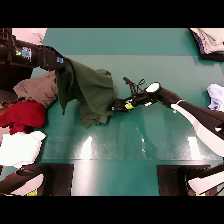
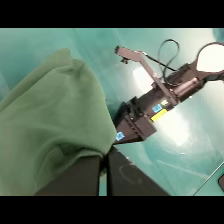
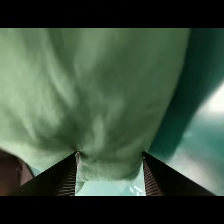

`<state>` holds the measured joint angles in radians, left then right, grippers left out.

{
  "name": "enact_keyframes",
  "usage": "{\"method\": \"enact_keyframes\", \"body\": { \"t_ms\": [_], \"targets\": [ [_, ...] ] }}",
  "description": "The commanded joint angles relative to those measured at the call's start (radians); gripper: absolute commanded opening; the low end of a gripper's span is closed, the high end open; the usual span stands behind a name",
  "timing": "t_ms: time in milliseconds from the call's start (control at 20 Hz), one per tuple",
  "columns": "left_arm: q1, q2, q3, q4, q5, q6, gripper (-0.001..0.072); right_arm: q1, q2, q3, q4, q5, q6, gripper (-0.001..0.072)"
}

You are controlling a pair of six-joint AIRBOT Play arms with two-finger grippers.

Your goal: Fold the shirts.

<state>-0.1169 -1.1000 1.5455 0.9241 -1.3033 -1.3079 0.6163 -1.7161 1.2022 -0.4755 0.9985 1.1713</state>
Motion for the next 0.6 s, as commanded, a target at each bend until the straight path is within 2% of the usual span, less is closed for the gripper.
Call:
{"method": "enact_keyframes", "body": {
  "t_ms": [0, 50, 100, 200, 300, 550],
  "targets": [
    [0.001, 0.001, 0.001, 0.006, -0.013, -0.002, 0.0026, 0.016, -0.040, 0.033, 0.008, -0.002, 0.007, 0.0392],
    [0.001, 0.001, 0.001, 0.006, -0.013, -0.002, 0.0026, 0.015, -0.040, 0.033, 0.008, 0.002, 0.006, 0.0171],
    [0.001, 0.001, 0.001, 0.005, -0.014, -0.002, 0.0026, 0.015, -0.040, 0.033, 0.008, 0.002, 0.006, 0.0018],
    [0.001, 0.001, 0.002, 0.005, -0.013, -0.002, 0.0026, 0.011, -0.027, 0.033, -0.015, 0.005, 0.006, 0.0016],
    [0.002, 0.010, 0.035, 0.015, 0.006, -0.003, 0.0025, -0.020, 0.042, 0.033, -0.103, 0.017, 0.021, 0.0016],
    [0.001, 0.011, 0.355, 0.012, 0.013, -0.032, 0.0025, -0.265, 0.447, 0.047, -0.435, 0.031, 0.188, 0.0015]
  ]
}}
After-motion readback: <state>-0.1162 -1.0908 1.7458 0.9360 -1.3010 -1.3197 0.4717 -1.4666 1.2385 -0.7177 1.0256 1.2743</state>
